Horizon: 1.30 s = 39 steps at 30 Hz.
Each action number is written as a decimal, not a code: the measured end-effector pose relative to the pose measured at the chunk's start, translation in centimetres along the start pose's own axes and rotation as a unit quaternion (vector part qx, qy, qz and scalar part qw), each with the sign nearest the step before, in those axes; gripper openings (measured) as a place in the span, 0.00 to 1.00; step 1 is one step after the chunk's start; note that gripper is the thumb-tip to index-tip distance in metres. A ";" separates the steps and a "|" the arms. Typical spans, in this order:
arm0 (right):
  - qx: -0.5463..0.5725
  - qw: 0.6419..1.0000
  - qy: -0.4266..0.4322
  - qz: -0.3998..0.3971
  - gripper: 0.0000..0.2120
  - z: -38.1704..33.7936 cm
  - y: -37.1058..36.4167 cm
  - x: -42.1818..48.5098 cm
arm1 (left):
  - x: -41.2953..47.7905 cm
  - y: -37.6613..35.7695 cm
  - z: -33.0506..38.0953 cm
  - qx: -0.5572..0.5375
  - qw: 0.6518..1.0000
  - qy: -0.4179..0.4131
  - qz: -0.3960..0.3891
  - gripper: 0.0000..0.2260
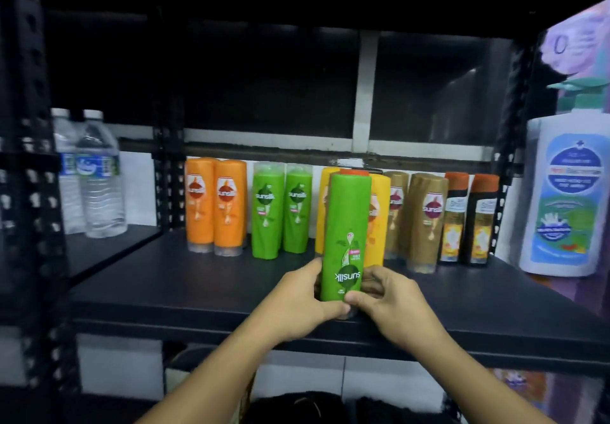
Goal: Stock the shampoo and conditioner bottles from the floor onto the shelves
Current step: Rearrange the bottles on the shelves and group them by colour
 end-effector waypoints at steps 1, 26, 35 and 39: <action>-0.022 1.000 0.017 -0.009 0.11 -1.0 -1.3 0.4 | -0.4 1.3 -0.6 -0.002 1.000 0.008 0.004 0.29; -0.287 0.938 0.045 -0.190 0.34 -3.3 -13.5 5.8 | -2.0 12.6 -6.6 -0.060 0.979 0.069 0.180 0.15; -0.288 0.941 0.022 -0.178 0.35 -3.8 -12.9 5.4 | -5.4 19.1 -1.9 -0.049 0.940 0.002 0.337 0.19; -0.292 0.943 0.016 -0.160 0.32 -4.0 -12.6 5.1 | -5.8 21.3 0.7 -0.093 0.925 -0.018 0.367 0.30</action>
Point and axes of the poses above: each hand's wrist, its own x-axis towards the middle knuckle, its own y-axis out of the back of the hand, z = x × y, the point moved 8 cm from there along x, towards the middle knuckle, and after that the axes turned 2 degrees about y, right-handed, at the moved point
